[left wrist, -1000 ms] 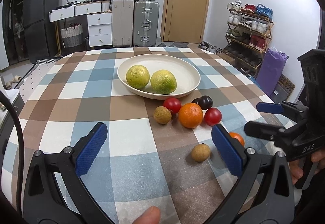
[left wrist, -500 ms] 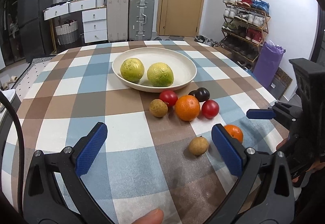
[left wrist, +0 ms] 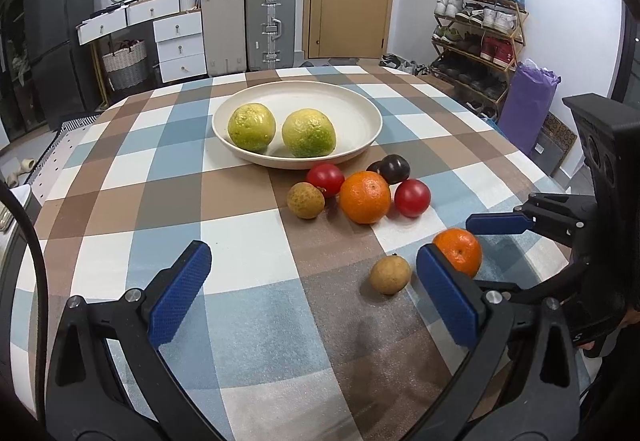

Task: Organize fruits
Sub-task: 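Grasp an orange with the right tool while the left tool grasps a small brown fruit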

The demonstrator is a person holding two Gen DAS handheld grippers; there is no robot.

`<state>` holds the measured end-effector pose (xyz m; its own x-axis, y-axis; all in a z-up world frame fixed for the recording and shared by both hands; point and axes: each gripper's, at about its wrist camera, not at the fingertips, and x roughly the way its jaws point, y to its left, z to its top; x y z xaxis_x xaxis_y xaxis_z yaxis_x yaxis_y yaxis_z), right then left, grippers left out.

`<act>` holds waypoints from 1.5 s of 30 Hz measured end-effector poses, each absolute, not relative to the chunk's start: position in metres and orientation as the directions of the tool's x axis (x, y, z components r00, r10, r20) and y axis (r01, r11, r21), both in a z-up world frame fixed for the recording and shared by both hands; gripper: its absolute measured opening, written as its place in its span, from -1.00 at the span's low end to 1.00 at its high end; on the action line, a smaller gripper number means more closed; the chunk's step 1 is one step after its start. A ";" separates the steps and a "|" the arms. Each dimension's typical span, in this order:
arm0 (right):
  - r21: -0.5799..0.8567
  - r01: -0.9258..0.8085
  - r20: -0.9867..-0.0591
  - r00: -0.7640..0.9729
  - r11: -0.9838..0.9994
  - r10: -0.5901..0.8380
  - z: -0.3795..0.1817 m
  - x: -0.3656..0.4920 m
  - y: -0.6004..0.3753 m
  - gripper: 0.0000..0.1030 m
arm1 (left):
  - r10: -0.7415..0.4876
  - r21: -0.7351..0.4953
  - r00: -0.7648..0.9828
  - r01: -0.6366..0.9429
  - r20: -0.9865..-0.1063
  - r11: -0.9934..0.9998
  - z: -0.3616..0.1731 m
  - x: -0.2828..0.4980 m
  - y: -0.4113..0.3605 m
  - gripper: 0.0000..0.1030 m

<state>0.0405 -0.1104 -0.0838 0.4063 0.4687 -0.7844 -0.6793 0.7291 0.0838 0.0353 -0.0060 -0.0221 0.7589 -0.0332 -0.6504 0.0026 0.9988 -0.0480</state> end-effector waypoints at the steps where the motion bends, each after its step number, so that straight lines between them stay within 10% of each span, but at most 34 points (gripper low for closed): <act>1: 0.086 -0.682 -0.785 0.403 0.726 0.471 -0.084 0.040 -0.110 0.42 | -0.036 -0.047 0.758 0.007 -0.652 0.999 -0.023 0.036 -0.007 0.99; 11: 0.122 -0.715 -0.778 0.362 0.689 0.513 -0.083 0.033 -0.105 -0.19 | -0.070 -0.056 0.722 0.043 -0.689 0.997 -0.029 0.039 -0.010 0.99; 24: 0.130 -0.669 -0.751 0.416 0.731 0.514 -0.071 0.043 -0.123 -0.22 | -0.121 -0.059 0.665 0.115 -0.737 0.992 -0.039 0.047 -0.026 0.98; 41: 0.138 -0.641 -0.745 0.435 0.755 0.505 -0.067 0.052 -0.137 -0.22 | -0.181 -0.069 0.598 0.205 -0.781 0.976 -0.048 0.059 -0.045 -0.47; 45: 0.138 -0.641 -0.745 0.435 0.755 0.506 -0.068 0.052 -0.137 -0.22 | -0.208 -0.094 0.600 0.216 -0.773 0.972 -0.047 0.058 -0.042 -0.55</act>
<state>0.0519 -0.1373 -0.0681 0.4349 0.5056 -0.7451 -0.6410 0.7550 0.1382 0.0584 -0.0425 -0.0471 0.5997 -0.2075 -0.7729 0.2156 0.9720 -0.0938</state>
